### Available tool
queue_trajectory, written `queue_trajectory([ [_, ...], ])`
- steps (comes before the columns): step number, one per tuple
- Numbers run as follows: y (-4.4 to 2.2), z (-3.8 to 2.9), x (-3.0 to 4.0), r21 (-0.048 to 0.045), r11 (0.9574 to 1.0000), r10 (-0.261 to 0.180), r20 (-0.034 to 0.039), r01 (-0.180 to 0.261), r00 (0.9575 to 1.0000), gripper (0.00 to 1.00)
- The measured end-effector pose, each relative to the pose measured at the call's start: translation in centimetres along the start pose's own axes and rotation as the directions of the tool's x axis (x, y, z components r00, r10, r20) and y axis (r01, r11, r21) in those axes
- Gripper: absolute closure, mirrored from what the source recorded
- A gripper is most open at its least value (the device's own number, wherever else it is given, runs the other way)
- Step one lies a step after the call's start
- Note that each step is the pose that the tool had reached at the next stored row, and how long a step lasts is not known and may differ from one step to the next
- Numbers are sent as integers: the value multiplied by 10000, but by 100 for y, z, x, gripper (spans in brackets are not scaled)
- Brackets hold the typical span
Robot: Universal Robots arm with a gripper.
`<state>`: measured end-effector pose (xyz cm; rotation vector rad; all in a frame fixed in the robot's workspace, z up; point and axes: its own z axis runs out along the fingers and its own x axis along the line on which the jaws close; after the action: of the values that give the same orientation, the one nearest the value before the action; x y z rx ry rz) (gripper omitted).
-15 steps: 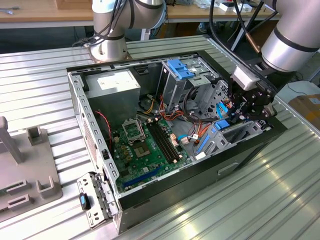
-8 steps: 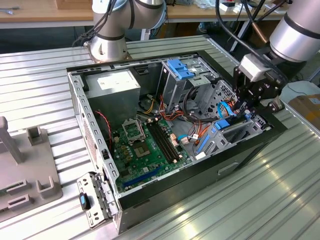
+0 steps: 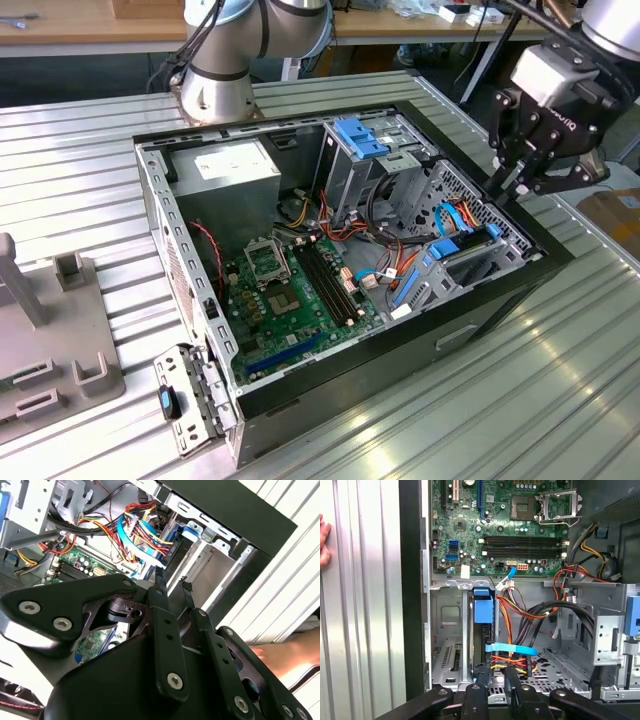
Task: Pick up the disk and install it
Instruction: 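Insert the second disk wire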
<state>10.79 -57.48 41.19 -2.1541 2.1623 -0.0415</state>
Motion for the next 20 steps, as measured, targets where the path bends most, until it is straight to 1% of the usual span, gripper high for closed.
queue_trajectory([
  [2, -3, -40, -1, 6, 10000, 0, 1, 0, 10000, 72],
  [6, 2, -51, -3, 8, 10000, 1, -1, -1, 10000, 72],
  [9, 53, -54, -30, 9, 10000, 13, -1, -13, 10000, 72],
  [12, 122, -57, -75, 10, 10000, 43, -2, -43, 10000, 72],
  [14, 143, -57, -107, 10, 10000, 56, -4, -56, 10000, 72],
  [15, 142, -56, -128, 10, 10000, 62, -5, -62, 10000, 72],
  [16, 143, -53, -182, 11, 10000, 77, -6, -77, 10000, 72],
  [17, 143, -52, -203, 12, 10000, 83, -7, -83, 10000, 72],
  [18, 143, -50, -219, 12, 10000, 92, -6, -92, 10000, 72],
  [20, 143, -49, -226, 13, 9999, 101, -6, -101, 9999, 72],
])
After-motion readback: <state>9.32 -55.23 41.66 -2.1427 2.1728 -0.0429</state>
